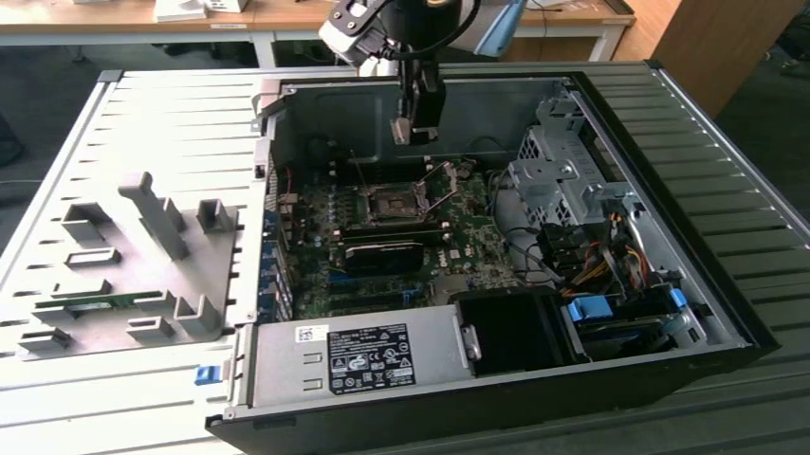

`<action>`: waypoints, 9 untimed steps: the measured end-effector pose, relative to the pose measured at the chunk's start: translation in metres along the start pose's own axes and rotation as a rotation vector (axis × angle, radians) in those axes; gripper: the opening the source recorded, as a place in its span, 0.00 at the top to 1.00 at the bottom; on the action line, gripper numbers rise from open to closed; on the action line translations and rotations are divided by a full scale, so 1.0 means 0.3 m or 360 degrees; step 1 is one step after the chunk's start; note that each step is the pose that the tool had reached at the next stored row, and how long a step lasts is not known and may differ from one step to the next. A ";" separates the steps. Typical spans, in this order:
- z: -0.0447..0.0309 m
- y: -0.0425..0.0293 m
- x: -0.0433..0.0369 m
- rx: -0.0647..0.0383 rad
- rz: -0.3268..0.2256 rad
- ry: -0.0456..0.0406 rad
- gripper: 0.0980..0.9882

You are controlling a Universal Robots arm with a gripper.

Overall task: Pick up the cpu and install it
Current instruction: 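Place the cpu into insertion slot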

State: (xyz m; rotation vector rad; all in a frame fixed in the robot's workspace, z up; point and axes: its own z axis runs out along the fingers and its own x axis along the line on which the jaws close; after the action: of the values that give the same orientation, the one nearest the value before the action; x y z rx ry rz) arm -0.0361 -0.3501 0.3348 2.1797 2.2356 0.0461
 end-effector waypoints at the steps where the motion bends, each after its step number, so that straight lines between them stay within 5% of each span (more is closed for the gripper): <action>1: 0.006 0.000 0.001 0.0000 0.0000 0.0000 0.52; 9: 0.054 -0.002 0.001 -0.0003 -0.0012 0.0000 0.52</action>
State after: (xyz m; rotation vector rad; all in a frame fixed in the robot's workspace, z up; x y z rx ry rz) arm -0.0361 -0.3498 0.3184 2.1705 2.2427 0.0484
